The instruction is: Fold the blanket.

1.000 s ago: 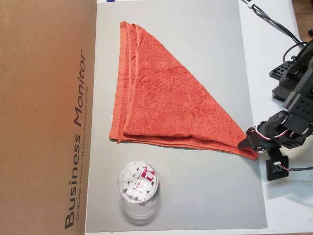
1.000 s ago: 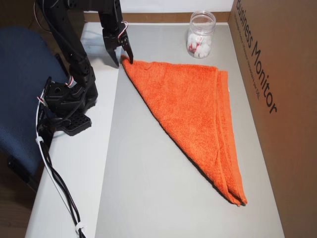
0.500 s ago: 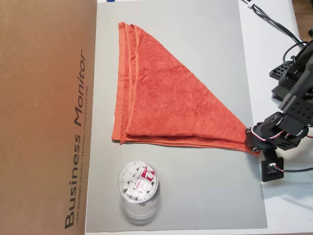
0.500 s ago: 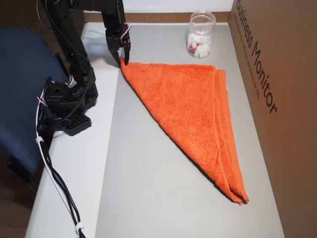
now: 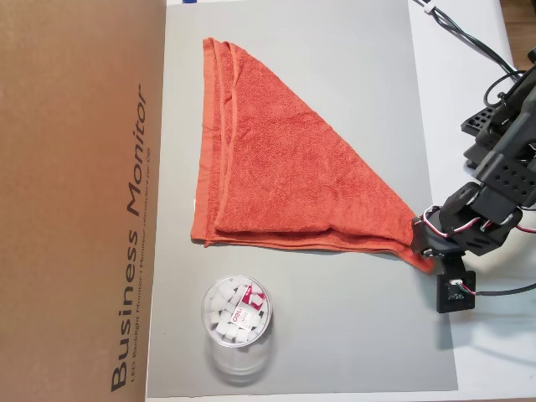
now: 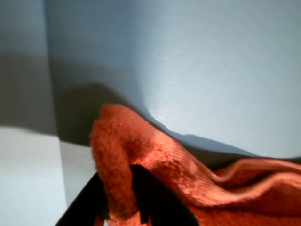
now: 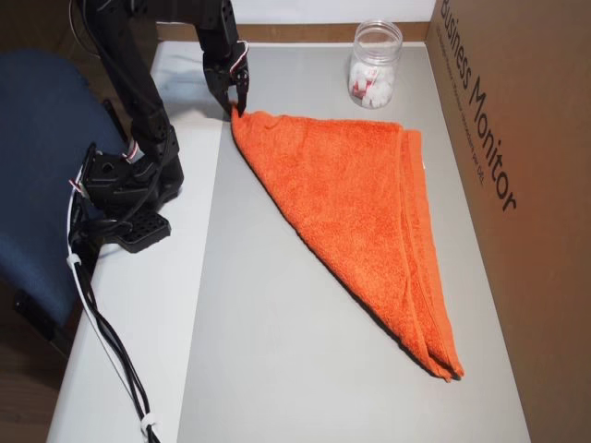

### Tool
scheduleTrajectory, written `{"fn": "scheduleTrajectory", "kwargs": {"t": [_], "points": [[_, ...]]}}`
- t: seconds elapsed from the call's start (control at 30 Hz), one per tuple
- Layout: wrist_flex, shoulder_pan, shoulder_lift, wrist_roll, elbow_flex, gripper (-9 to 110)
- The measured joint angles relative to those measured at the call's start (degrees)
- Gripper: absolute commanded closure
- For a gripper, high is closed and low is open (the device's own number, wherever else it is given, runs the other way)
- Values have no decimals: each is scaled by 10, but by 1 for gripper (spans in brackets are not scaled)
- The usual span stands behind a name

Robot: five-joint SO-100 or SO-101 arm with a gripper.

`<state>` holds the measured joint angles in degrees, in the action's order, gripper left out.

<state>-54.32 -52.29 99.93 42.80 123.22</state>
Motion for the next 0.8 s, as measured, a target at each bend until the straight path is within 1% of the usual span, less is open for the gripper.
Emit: {"fn": "scheduleTrajectory", "kwargs": {"t": [0.3,0.57,0.8], "points": [[-11,33,84,1,0,102],[-103,65,189,1,0,102],[-196,63,293,56,0,102]]}}
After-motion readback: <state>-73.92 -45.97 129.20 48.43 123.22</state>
